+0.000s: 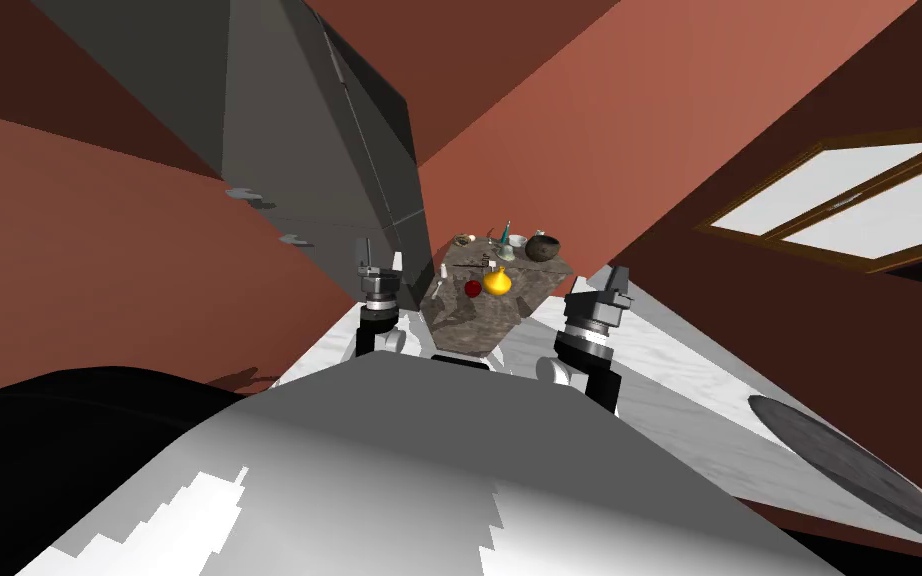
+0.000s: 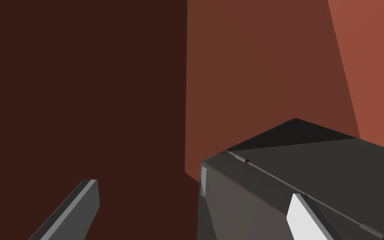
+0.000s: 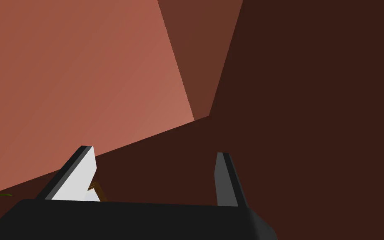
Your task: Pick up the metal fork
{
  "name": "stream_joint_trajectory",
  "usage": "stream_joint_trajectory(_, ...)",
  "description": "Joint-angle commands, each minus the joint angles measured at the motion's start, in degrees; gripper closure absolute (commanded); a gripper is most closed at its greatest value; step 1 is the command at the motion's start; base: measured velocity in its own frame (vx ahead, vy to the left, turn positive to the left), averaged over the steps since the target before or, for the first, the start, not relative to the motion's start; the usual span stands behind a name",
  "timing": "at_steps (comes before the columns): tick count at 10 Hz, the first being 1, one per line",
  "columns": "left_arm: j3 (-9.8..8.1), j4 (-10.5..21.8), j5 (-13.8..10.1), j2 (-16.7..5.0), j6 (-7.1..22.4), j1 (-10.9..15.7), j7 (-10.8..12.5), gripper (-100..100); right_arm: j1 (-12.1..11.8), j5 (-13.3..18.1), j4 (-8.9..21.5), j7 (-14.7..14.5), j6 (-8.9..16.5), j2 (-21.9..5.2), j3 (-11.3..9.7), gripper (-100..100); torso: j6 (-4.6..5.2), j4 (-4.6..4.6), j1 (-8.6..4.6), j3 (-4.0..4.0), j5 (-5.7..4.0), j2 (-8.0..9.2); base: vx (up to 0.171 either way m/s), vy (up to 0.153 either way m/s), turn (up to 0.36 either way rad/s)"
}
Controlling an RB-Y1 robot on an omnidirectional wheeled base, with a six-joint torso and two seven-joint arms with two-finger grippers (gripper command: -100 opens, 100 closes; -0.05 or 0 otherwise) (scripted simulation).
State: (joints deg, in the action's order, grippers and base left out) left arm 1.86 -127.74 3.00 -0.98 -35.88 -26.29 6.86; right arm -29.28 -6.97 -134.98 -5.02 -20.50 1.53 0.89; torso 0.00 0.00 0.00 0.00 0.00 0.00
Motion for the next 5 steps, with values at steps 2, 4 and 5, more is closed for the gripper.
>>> stream_joint_trajectory(2, -0.02, 1.7, 0.09, -4.04, 0.9, 0.21, -0.23, -100, 0.01, 0.0, 0.0, 0.0, 0.0, 0.0, 0.0, 0, 0.02, 0.0, 0.02, 0.01, 0.0, 0.03, -0.013, 0.003, -0.132)
stream_joint_trajectory(4, -0.09, 3.37, 0.17, -7.11, 1.8, 0.4, -0.56, -100, 0.0, 0.0, 0.0, 0.0, 0.0, 0.0, 0.0, 0, 0.01, 0.01, 0.06, 0.04, 0.01, 0.08, -0.025, 0.012, -0.122)
stream_joint_trajectory(5, -0.17, 4.35, 0.21, -8.82, 2.34, 0.53, -0.79, -100, 0.01, 0.0, 0.0, 0.0, 0.0, 0.0, 0.0, 0, 0.01, 0.02, 0.08, 0.05, 0.02, 0.1, -0.028, 0.015, -0.159)
